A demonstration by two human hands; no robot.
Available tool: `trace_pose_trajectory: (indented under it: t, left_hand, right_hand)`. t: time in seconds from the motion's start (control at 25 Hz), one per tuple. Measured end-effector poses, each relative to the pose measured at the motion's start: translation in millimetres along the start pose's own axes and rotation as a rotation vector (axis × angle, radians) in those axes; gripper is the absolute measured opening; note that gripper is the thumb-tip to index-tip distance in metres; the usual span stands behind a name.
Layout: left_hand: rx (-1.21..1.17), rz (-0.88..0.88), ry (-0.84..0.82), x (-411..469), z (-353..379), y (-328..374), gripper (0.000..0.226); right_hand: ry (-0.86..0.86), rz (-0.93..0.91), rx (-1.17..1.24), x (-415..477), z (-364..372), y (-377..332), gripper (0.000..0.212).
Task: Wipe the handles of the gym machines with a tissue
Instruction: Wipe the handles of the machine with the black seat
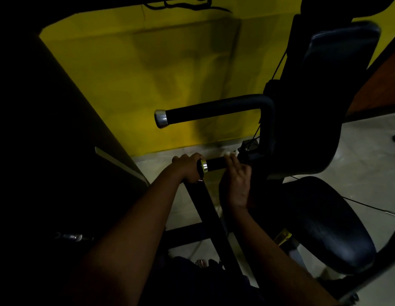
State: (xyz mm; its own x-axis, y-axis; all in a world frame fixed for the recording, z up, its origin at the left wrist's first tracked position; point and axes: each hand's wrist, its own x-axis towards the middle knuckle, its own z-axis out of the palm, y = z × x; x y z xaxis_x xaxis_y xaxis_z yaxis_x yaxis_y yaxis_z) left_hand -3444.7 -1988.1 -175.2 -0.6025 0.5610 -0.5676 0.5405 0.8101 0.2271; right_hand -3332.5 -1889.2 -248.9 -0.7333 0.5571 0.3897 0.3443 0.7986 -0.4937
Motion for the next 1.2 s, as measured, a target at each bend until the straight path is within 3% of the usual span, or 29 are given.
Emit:
trace_pose_trajectory:
  t: [0.16, 0.2, 0.28, 0.36, 0.44, 0.48, 0.52, 0.6, 0.72, 0.8, 0.88, 0.96, 1.08, 1.2]
  left_hand:
    - [-0.002, -0.003, 0.004, 1.7, -0.8, 0.6, 0.068]
    - [0.005, 0.0, 0.0, 1.8, 0.0, -0.5, 0.07]
    - [0.008, 0.01, -0.003, 2.0, 0.8, -2.1, 0.072]
    - [0.015, 0.014, 0.01, 3.5, 1.3, -2.2, 0.068]
    - [0.042, 0.015, 0.016, 5.6, 1.1, -1.4, 0.066]
    - [0.059, 0.013, 0.018, 4.7, 0.9, -0.3, 0.067]
    - [0.066, 0.011, 0.019, 4.4, 1.1, -0.2, 0.067]
    - [0.031, 0.006, 0.013, 5.2, 2.8, -2.7, 0.069]
    - [-0.022, 0.02, 0.035, 6.5, 5.4, -6.5, 0.074]
    - [-0.03, 0.019, 0.043, 9.3, 8.7, -7.0, 0.073]
    - [-0.037, 0.011, 0.047, 10.8, 10.0, -6.9, 0.072]
    - [-0.04, 0.002, 0.047, 12.7, 10.8, -8.5, 0.072]
    - [-0.021, 0.018, 0.052, 12.9, 11.5, -10.0, 0.075]
    - [-0.032, 0.006, 0.048, 16.1, 12.5, -11.8, 0.076]
  right_hand:
    - [-0.103, -0.439, -0.066, -9.4, 9.1, -4.6, 0.044]
    - [-0.125, -0.443, -0.119, -1.7, 2.3, 3.5, 0.045]
    - [-0.178, -0.24, -0.168, 14.4, -11.9, 4.8, 0.046]
    - [-0.232, -0.034, -0.259, 32.3, -12.5, -16.0, 0.028]
    - [-0.259, -0.116, -0.275, 41.0, -3.5, -47.4, 0.003]
    - [-0.239, -0.234, -0.276, 39.1, 6.0, -51.1, 0.003]
    - [-0.234, -0.339, -0.253, 35.2, 8.9, -47.0, 0.006]
    - [-0.15, -0.412, -0.184, 20.9, 4.1, -16.5, 0.033]
    - [0.058, -0.229, -0.158, 8.4, -9.5, 17.7, 0.05]
    - [0.093, -0.071, -0.057, -0.9, -7.5, 10.8, 0.049]
    - [0.017, 0.064, 0.192, -11.9, -0.3, -9.9, 0.041]
    - [-0.073, 0.034, 0.34, -26.7, 0.2, -23.0, 0.043]
    - [0.212, 0.172, 0.417, -17.8, -0.6, -15.2, 0.025]
    - [0.45, 0.583, 0.513, -0.5, -4.1, -12.1, 0.013]
